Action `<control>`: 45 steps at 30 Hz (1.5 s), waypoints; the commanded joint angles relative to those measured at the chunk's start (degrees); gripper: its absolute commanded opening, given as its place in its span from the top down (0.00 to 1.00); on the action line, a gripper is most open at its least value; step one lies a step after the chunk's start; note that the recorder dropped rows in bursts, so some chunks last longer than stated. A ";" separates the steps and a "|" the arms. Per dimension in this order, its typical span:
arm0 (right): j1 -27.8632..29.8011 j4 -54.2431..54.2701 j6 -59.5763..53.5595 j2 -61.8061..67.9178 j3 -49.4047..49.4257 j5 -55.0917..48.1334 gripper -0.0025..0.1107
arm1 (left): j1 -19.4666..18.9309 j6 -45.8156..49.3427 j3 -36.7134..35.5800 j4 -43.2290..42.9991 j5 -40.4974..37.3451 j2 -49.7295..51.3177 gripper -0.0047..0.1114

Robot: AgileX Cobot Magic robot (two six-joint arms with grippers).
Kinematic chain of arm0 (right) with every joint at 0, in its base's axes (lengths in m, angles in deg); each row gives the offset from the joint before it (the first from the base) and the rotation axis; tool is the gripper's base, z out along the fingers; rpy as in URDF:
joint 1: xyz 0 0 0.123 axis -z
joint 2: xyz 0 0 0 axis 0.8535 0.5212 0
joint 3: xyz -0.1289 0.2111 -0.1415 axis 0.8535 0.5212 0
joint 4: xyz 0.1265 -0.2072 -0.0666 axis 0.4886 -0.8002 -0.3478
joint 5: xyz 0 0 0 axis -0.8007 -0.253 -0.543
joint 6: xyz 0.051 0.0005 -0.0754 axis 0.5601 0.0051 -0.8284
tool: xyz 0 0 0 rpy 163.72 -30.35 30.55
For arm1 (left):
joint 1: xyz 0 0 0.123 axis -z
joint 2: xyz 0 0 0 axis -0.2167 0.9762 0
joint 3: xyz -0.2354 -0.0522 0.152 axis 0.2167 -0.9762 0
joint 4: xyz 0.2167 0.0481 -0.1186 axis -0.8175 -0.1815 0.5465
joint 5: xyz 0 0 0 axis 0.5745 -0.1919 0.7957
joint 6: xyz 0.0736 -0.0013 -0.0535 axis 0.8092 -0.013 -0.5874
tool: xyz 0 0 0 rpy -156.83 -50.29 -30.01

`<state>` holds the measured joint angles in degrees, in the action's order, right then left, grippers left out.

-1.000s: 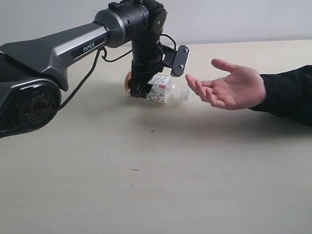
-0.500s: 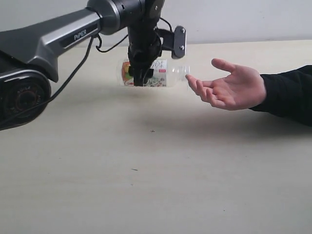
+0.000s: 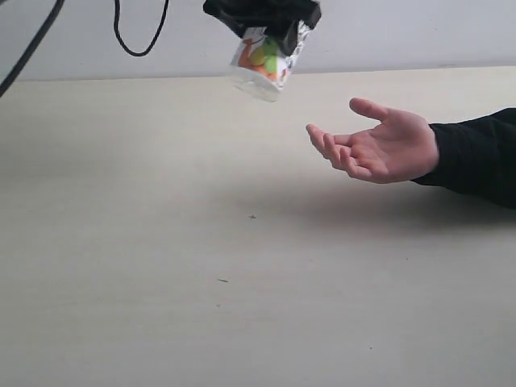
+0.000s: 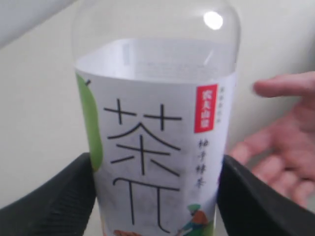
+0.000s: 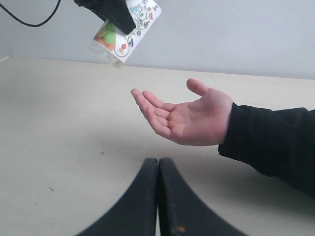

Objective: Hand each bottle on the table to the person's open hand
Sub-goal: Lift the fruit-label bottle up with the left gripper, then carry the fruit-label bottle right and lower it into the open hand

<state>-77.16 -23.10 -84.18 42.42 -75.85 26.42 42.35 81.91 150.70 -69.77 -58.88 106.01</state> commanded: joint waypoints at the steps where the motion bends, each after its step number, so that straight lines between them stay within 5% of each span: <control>1: -0.08 -0.28 -0.21 -0.21 0.11 0.46 0.98 | 4.27 -9.41 -0.74 6.22 0.33 -2.55 0.96; 17: -0.08 -0.28 -0.21 -0.21 0.11 0.46 0.98 | 17.15 -28.78 -5.04 3.37 8.81 -2.74 0.96; 28: -0.08 -0.28 -0.21 -0.21 0.11 0.46 0.98 | 25.47 -66.51 -13.24 -30.81 10.40 -2.74 0.96; 32: -0.08 -0.28 -0.21 -0.21 0.11 0.46 0.98 | 26.10 -75.31 -13.71 -32.73 11.24 -2.74 0.96; 45: -0.08 -0.28 -0.21 -0.21 0.11 0.46 0.98 | 26.70 -78.01 -17.25 -29.33 12.64 -2.74 0.96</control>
<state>-77.16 -23.10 -84.18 42.42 -75.85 26.42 68.63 3.79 134.53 -100.39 -46.77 103.88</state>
